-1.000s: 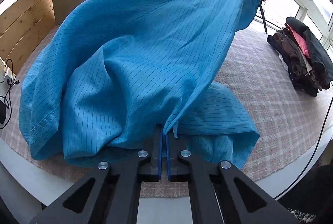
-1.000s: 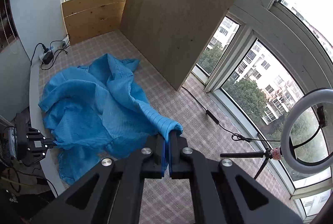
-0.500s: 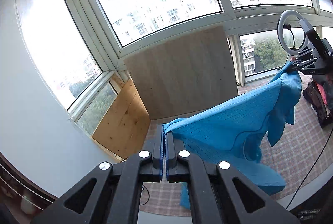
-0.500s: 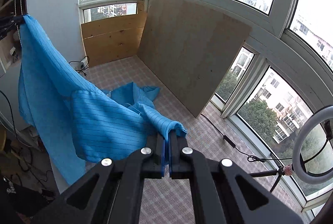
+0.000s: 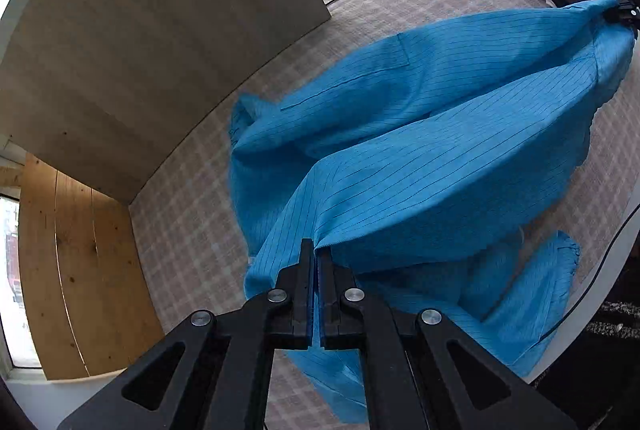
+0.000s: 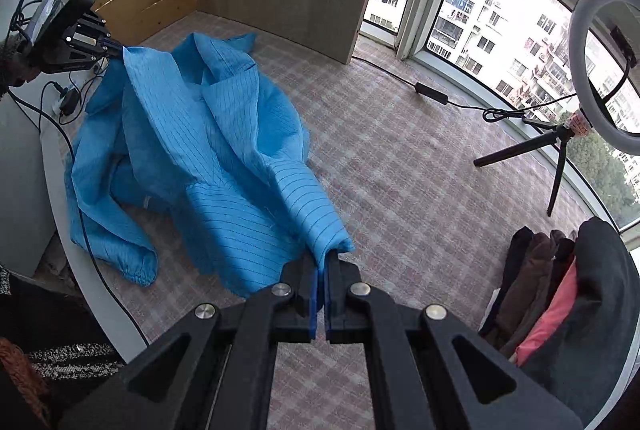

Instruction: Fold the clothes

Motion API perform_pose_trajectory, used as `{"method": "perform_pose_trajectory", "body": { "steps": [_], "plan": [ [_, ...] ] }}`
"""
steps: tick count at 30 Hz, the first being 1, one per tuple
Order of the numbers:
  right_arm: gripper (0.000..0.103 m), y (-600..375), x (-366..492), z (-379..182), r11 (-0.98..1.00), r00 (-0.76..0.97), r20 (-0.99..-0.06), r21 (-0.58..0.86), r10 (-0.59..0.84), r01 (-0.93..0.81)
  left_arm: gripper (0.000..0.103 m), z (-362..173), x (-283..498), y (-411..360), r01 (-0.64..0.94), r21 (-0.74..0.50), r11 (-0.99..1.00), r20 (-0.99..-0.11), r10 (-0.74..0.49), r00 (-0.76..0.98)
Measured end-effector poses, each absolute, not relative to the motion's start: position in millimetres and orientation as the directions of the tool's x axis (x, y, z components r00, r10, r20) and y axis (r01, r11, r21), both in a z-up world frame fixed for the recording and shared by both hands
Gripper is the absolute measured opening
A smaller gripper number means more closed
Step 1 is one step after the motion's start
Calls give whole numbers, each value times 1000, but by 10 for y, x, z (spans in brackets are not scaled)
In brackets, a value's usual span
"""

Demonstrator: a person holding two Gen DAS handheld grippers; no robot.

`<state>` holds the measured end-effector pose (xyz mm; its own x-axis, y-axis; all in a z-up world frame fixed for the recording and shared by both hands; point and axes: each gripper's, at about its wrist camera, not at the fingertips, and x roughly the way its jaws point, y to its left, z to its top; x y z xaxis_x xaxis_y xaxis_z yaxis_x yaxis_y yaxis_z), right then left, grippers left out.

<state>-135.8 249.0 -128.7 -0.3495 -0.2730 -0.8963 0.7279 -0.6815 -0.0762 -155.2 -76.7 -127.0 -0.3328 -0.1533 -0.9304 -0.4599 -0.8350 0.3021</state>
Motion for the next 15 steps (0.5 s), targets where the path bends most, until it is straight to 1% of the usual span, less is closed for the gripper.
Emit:
{"method": "perform_pose_trajectory", "body": {
  "steps": [3,6,7,8,9,10,11,12,15],
  "plan": [
    [1,2524,-1316,-1423,-729,-317,-909,-21,-272,684,1,-1228,-1830,-730,-501,302,-811,-928,-131,-348],
    [1,2526,-1249,-1378,-758,-342,-904,-32,-256,652,1,-1168,-2124,-617,-554,325,-767,-919,-119,-376],
    [1,2530,-1220,-1347,-766,-350,-902,-34,-253,641,3,-1175,-2223,-552,-580,327,-746,-920,-110,-377],
    [1,2537,-1200,-1322,-774,-356,-901,-38,-247,632,6,-1191,-2326,-496,-604,326,-727,-922,-103,-373],
    [1,2544,-1180,-1296,-781,-361,-901,-41,-241,623,12,-1243,-2437,-443,-631,323,-706,-927,-103,-359],
    [2,2551,-1160,-1270,-788,-366,-901,-44,-235,614,19,-1319,-2531,-384,-653,332,-680,-929,-116,-351],
    [2,2566,-1151,-1246,-795,-371,-900,-47,-230,605,32,-1392,-2607,-325,-670,351,-655,-926,-137,-352],
    [2,2585,-1151,-1231,-802,-375,-900,-48,-224,595,37,-1461,-2661,-263,-688,362,-629,-925,-148,-351],
    [2,2658,-1177,-1227,-824,-366,-905,-32,-216,565,38,-1589,-2724,-86,-743,343,-575,-934,-130,-331]
  ]
}}
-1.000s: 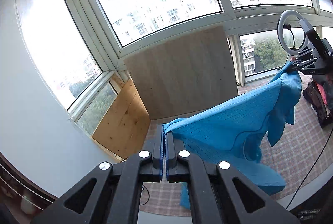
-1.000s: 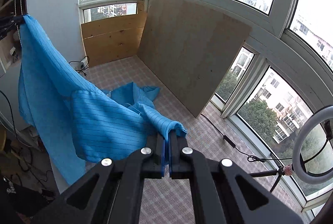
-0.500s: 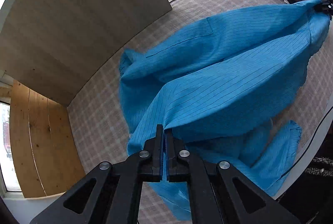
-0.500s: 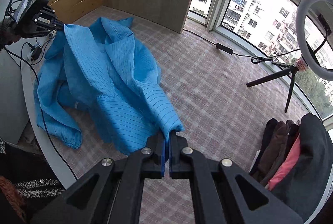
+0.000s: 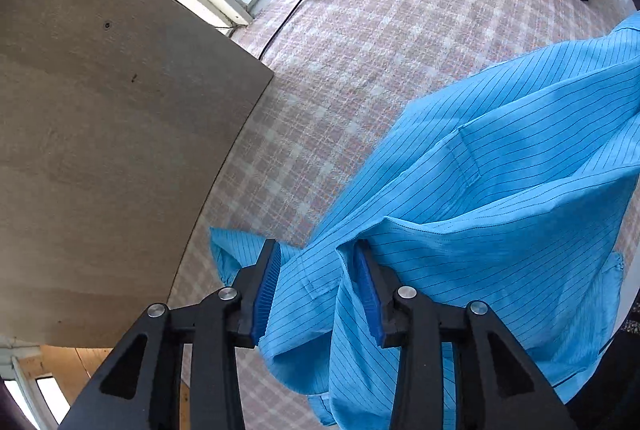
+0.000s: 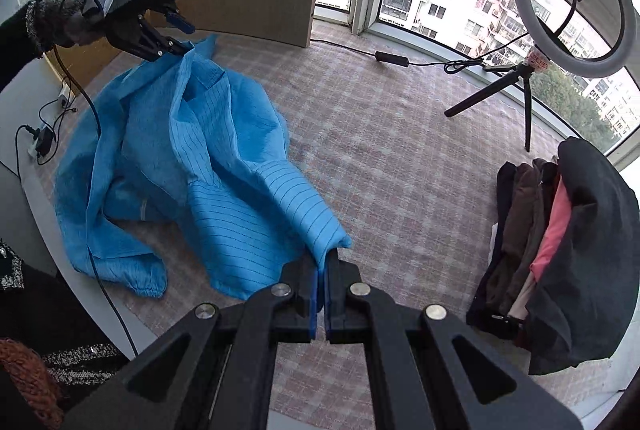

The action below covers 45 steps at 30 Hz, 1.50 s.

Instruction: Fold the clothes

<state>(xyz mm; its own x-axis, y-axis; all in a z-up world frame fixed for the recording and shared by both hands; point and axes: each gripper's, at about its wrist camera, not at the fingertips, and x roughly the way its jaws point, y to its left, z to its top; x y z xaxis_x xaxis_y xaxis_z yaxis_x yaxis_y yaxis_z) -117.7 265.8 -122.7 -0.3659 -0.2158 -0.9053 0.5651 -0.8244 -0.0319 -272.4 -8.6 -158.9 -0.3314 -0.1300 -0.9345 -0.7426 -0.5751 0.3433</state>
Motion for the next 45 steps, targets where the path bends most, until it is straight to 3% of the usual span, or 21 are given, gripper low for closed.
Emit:
{"method": "perform_pose_trajectory", "body": {
  "steps": [5,8,11,15,25,28,30,34,35,36,42,45],
  "plan": [
    [2,2780,-1272,-1349,-846,-364,-919,-69,-152,529,42,-1716,-2773,69,-812,329,-482,-944,-148,-295],
    [2,2819,-1309,-1423,-851,-360,-922,-69,-145,521,55,-1670,-2800,94,-838,320,-442,-948,-146,-284],
    [2,2856,-1342,-1518,-847,-361,-924,-90,-125,523,55,-1735,-2830,135,-878,218,-426,-976,-120,-184],
    [2,2907,-1368,-1629,-851,-338,-933,-77,-121,519,55,-1964,-2847,218,-920,182,-346,-977,-166,-131],
    [2,2917,-1419,-1718,-851,-305,-945,-60,-120,521,55,-2280,-3137,144,-916,-46,-399,-982,-148,113],
    [2,2907,-1443,-1698,-848,-307,-944,-60,-123,526,49,-2284,-3063,60,-913,-53,-404,-982,-143,120],
    [2,2907,-1466,-1681,-848,-311,-942,-61,-125,526,34,-2253,-3049,0,-905,-43,-423,-984,-138,111],
    [2,2891,-1491,-1650,-847,-322,-937,-61,-134,529,21,-2202,-3006,-133,-887,-26,-461,-987,-129,96],
    [2,2878,-1487,-1642,-845,-325,-936,-65,-132,530,10,-2175,-2973,-157,-886,-13,-464,-989,-127,81],
    [2,2865,-1483,-1635,-844,-328,-935,-68,-131,532,6,-2127,-2924,-173,-884,3,-467,-991,-120,60],
    [2,2891,-1439,-1628,-849,-323,-938,-65,-128,524,4,-1681,-2359,-346,-876,100,-473,-995,-52,-85],
    [2,2893,-1403,-1691,-849,-308,-944,-64,-120,524,8,-1618,-2209,-385,-870,112,-480,-993,-27,-113]
  ]
}}
